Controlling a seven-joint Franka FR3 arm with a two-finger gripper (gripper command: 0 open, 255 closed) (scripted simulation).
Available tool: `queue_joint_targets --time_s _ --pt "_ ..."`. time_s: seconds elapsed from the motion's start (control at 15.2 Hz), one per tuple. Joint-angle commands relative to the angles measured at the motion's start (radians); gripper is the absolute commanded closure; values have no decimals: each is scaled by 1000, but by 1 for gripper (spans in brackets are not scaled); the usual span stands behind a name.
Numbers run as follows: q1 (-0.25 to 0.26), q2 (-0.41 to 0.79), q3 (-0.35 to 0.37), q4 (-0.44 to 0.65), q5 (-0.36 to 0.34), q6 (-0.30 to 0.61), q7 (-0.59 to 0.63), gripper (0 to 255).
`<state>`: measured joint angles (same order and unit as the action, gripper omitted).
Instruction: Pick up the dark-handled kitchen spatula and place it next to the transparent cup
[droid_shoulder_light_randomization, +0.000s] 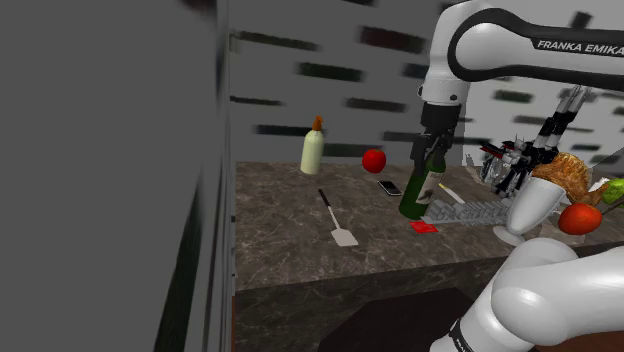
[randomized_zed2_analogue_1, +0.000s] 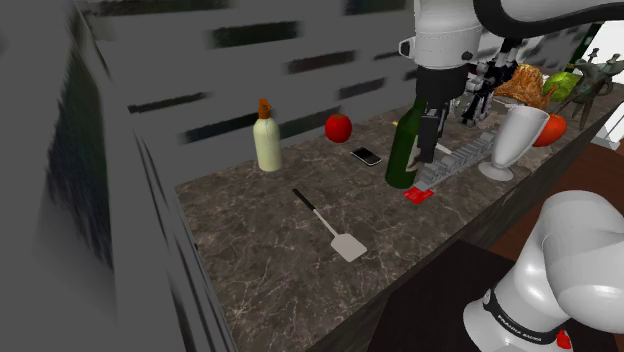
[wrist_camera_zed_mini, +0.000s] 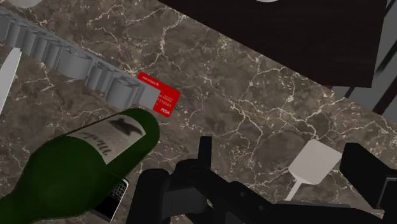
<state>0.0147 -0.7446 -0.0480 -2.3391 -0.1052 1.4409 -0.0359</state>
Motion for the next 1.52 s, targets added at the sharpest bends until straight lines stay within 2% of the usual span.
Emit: queue_joint_targets --time_s 0.0,0.33,0.73,1.12,1.45 --pt "0 0 0 0 0 0 0 0" --pt "-7 60 43 -94 51 198 135 0" --pt "-15 191 95 -153 95 445 288 0" --pt "-30 376 143 -149 111 686 437 0" --pt "-47 556 176 -98 93 865 569 0"
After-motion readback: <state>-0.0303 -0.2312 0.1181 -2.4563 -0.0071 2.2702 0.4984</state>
